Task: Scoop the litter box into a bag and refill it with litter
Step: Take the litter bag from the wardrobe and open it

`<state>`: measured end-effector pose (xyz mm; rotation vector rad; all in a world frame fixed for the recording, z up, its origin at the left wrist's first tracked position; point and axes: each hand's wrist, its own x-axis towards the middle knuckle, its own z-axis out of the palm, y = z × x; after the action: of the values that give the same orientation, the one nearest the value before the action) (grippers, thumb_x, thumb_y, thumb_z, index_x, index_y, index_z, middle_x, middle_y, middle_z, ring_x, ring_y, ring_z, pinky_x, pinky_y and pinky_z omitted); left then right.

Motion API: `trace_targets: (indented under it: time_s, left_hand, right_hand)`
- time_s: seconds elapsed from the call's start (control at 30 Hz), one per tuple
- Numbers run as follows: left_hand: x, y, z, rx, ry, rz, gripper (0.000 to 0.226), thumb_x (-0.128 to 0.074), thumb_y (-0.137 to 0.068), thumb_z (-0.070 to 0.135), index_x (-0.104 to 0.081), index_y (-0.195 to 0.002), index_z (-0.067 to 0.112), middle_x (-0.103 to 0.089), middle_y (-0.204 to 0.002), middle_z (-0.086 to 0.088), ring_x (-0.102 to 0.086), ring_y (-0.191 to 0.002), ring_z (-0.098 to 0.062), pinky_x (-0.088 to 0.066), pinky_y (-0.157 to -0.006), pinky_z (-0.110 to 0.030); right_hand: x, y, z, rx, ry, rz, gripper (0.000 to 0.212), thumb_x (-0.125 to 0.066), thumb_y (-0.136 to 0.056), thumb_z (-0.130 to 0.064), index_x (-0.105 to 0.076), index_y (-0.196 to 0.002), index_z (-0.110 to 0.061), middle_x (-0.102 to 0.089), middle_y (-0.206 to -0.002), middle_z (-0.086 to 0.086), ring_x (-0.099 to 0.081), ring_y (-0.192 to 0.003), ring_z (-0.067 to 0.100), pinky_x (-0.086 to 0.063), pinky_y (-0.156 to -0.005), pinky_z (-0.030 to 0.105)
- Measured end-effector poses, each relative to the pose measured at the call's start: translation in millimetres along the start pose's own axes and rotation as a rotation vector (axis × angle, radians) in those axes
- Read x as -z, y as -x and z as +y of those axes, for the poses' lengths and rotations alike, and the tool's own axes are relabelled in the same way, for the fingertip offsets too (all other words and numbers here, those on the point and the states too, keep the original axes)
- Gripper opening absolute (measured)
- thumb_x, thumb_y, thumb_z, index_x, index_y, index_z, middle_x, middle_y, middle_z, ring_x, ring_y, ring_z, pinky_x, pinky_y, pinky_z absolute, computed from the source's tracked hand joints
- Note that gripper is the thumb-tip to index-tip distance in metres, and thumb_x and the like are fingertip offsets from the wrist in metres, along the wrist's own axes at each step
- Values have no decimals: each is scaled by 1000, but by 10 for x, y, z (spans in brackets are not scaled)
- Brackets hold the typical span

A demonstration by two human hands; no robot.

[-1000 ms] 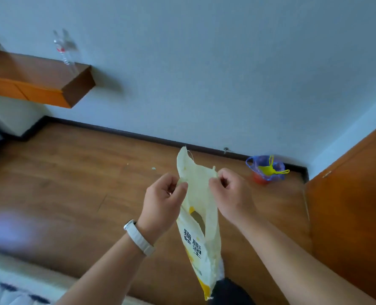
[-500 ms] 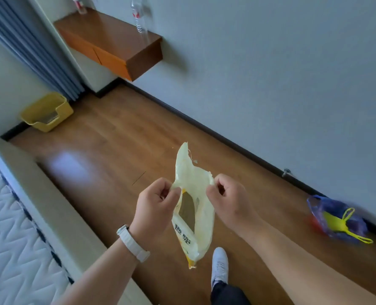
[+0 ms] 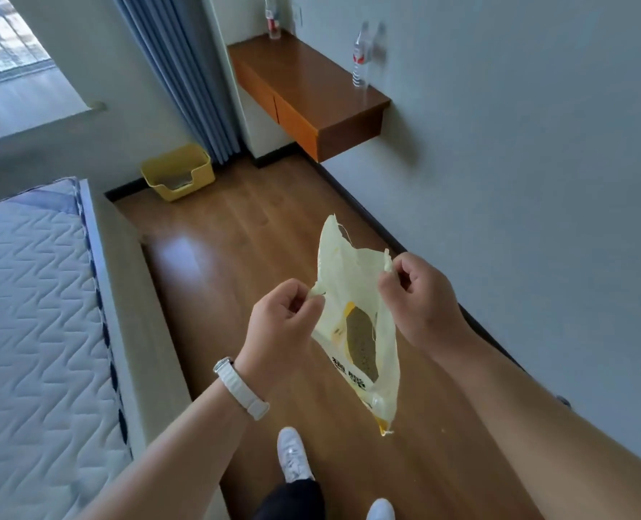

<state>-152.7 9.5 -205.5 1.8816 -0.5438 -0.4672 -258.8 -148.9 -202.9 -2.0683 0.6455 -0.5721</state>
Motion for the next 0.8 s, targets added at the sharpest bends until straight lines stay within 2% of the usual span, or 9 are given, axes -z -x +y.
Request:
trace_targets:
  time_s: [0.17,0.27,0.47,0.63,0.8]
  left_hand:
    - [332,-689,-352,48,23,-21,25,-62,-88,18,-54,-72,0,-46,-58,-1,-34,-50,-10,-33,-46,-24]
    - [604,-1226,-576,91,59,-44,24,-62,-88,18,-55,-74,-1,-47,-60,-4,-37,-53,-11,-35,-47,-24]
    - [1358,-2253,-803,134,84,-91,27,-61,-91,21,-56,-79,-3,-48,-62,-7,-37,-50,-12,-36,-45,-23]
    - [1971,-2938,-861,106,112,3,26,-62,-91,19,-55,-76,-2,-44,-58,-5,-33,-49,-13,-31,-42,-24]
    - [2531,-3542,-935,69,107,130,25,-62,-90,17,-54,-72,2,-44,-58,-3,-34,-51,-12,-32,-45,-23]
  right_hand:
    - [-568,-689,66,-44,52,-71,29,-53,-94,-21,-48,-70,-6,-38,-51,-9,-34,-46,7,-28,-42,18]
    - [-979,-1133,88,-100,78,-92,29,-53,-93,-21,-47,-69,-6,-40,-52,-6,-33,-47,7,-30,-44,24]
    - [-1741,-2023,-227,-134,66,-191,32,-53,-95,-23,-47,-67,-10,-41,-52,-6,-34,-47,6,-30,-43,23]
    - [-2302,-2731,-584,-86,32,-199,33,-53,-94,-22,-43,-64,-15,-40,-53,-6,-34,-47,6,-31,-43,21]
    - [-2853,-3479,-894,23,22,-242,31,-53,-96,-23,-47,-66,-16,-46,-55,-4,-42,-50,6,-34,-43,18]
